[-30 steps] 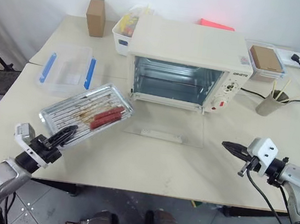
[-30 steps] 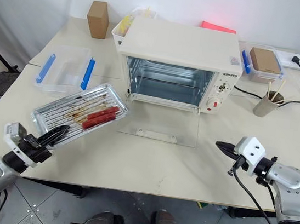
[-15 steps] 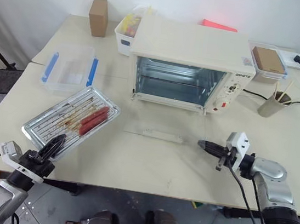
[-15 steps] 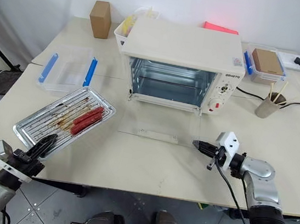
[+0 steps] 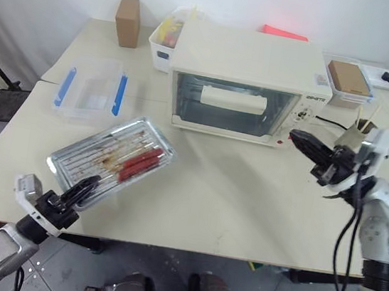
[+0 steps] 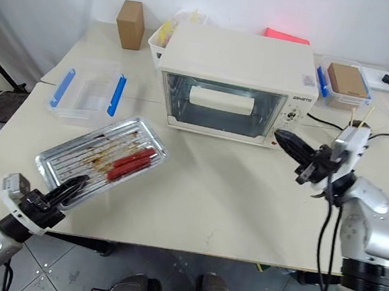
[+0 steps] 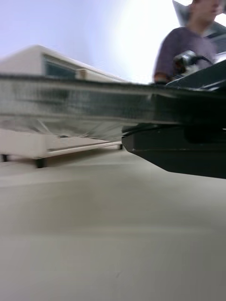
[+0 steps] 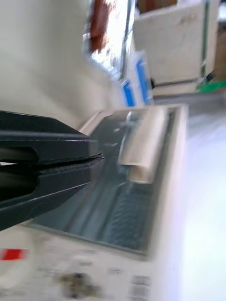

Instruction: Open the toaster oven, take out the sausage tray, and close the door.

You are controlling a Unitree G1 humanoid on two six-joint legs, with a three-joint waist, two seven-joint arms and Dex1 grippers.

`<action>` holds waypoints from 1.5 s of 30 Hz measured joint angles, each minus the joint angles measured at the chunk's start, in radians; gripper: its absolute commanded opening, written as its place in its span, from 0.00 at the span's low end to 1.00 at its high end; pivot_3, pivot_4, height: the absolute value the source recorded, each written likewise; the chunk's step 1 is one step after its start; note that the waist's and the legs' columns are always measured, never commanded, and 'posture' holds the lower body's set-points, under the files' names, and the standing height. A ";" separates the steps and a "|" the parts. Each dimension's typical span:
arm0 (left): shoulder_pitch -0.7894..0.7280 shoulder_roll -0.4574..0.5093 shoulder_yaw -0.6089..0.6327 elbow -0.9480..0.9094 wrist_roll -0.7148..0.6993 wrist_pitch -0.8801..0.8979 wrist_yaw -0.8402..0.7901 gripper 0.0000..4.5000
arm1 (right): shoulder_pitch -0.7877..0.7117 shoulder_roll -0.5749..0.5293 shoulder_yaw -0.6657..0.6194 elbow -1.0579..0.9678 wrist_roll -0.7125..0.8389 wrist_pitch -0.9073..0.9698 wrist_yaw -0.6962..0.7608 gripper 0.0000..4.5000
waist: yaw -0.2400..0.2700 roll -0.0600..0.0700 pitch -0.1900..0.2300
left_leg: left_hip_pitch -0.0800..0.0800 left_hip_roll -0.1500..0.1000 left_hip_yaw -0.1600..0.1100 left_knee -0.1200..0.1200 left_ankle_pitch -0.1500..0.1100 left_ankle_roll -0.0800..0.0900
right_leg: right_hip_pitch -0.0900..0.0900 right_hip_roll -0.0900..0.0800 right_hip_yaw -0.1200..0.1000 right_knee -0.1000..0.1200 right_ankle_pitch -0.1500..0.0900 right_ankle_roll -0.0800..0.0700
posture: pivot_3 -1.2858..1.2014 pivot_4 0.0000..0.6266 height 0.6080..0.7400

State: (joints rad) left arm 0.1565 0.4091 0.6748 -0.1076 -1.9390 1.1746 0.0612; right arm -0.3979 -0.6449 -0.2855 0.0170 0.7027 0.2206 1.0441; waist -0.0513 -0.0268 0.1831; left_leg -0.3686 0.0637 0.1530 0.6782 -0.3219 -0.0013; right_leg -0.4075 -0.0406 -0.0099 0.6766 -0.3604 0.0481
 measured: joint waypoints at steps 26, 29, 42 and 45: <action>-0.803 0.022 -0.640 0.629 0.319 0.298 -0.145 0.00 | 0.684 -0.129 -0.188 -0.224 -0.087 -0.159 0.265 0.99 | 0.077 0.010 -0.005 | 0.004 -0.007 -0.008 0.001 -0.002 0.004 | 0.016 -0.004 -0.006 -0.014 0.003 0.006 | 0.52 0.24 1.00; -0.840 -0.003 -0.635 0.662 0.414 0.312 -0.197 0.00 | 0.705 -0.129 -0.204 -0.243 -0.087 -0.164 0.248 0.99 | 0.080 0.014 -0.007 | 0.006 -0.008 -0.009 0.001 -0.002 0.004 | 0.018 -0.005 -0.006 -0.015 0.003 0.006 | 0.52 0.24 1.00; -0.886 -0.057 -0.578 0.658 0.730 0.382 -0.362 0.71 | 0.716 -0.126 -0.210 -0.306 -0.085 -0.151 0.169 1.00 | 0.073 0.014 -0.007 | 0.017 -0.016 -0.013 -0.013 -0.001 0.005 | 0.030 -0.014 -0.010 -0.022 0.003 0.010 | 0.52 0.24 1.00; -0.852 -0.046 -0.541 0.600 0.741 0.411 -0.377 0.88 | 0.697 -0.126 -0.193 -0.305 -0.086 -0.150 0.169 1.00 | 0.066 0.013 -0.007 | 0.017 -0.015 -0.013 -0.014 -0.001 0.005 | 0.030 -0.014 -0.011 -0.022 0.003 0.010 | 0.52 0.24 1.00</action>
State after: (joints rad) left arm -0.6951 0.3628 0.1342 0.4927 -1.1976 1.5852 -0.3158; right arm 0.2986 -0.7708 -0.4785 -0.2881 0.6171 0.0702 1.2133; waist 0.0144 -0.0134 0.1764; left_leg -0.3512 0.0485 0.1403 0.6641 -0.3230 0.0040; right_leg -0.3777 -0.0542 -0.0205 0.6550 -0.3578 0.0582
